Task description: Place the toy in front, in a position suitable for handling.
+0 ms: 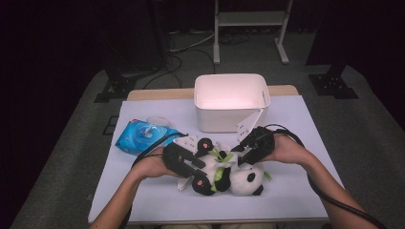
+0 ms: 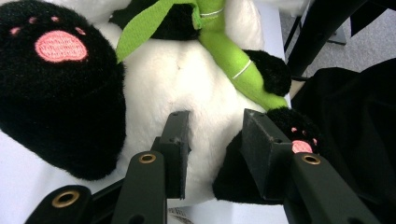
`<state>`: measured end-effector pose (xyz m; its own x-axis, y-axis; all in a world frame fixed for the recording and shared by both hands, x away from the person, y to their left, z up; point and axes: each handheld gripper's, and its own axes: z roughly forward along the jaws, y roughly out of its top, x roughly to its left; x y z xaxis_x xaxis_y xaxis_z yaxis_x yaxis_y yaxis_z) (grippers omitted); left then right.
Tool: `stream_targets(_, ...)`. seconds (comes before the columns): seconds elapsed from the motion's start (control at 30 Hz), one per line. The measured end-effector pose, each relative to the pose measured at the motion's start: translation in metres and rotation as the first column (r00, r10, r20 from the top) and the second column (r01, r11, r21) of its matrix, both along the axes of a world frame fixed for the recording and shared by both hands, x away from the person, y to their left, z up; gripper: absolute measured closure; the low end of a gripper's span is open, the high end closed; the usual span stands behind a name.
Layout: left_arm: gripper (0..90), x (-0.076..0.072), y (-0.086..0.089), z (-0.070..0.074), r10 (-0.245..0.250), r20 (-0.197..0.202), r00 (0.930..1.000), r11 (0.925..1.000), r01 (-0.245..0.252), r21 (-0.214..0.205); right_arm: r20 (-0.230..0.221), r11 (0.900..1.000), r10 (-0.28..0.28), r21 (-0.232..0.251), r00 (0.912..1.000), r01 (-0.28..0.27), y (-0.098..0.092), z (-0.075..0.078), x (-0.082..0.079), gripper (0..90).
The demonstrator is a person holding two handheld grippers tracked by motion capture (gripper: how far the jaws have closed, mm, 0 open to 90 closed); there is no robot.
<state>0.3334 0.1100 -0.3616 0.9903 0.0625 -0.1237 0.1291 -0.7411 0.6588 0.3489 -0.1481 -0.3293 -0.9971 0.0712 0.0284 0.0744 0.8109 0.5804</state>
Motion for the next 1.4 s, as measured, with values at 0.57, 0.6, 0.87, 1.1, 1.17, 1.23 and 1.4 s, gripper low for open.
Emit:
stream_targets(0.57, 61.9, 0.001, -0.002, -0.001, 0.011, 0.001, 0.9999, 0.9998, -0.011, 0.017, 0.011, 0.9994, 0.036, -0.002, 0.9993, -0.036, 0.013, -0.006, -0.004, 73.3)
stream_targets(0.6, 61.9, 0.001, -0.002, -0.001, 0.011, 0.001, 0.9999, 0.9998, -0.011, 0.017, 0.011, 0.9994, 0.036, -0.002, 0.9993, -0.036, 0.013, -0.006, -0.004, 73.3)
stream_targets(0.87, 61.9, 0.001, -0.002, -0.001, 0.010, -0.007, 0.9999, 0.9999, -0.010, 0.013, 0.007, 0.9990, 0.017, 0.042, 0.9998, -0.017, -0.003, -0.006, -0.010, 72.9)
stream_targets(1.1, 61.8, 0.002, -0.002, -0.001, 0.009, -0.009, 0.9999, 0.9998, -0.009, 0.019, 0.005, 0.9970, 0.006, 0.077, 1.0000, -0.007, -0.017, -0.003, -0.016, 75.2)
stream_targets(1.17, 61.9, 0.003, -0.002, -0.001, 0.009, -0.011, 0.9999, 0.9998, -0.009, 0.020, -0.003, 0.9955, -0.008, 0.095, 1.0000, 0.008, -0.026, -0.002, -0.017, 76.4)
stream_targets(1.23, 61.8, 0.003, -0.003, 0.000, 0.010, -0.012, 0.9999, 0.9996, -0.010, 0.025, -0.014, 0.9949, -0.017, 0.099, 0.9998, 0.018, -0.033, -0.003, -0.018, 76.8)
stream_targets(1.4, 61.8, 0.004, -0.004, 0.001, 0.009, -0.012, 0.9999, 0.9994, -0.009, 0.035, -0.002, 0.9950, -0.035, 0.093, 0.9994, 0.035, -0.047, -0.006, -0.021, 77.9)
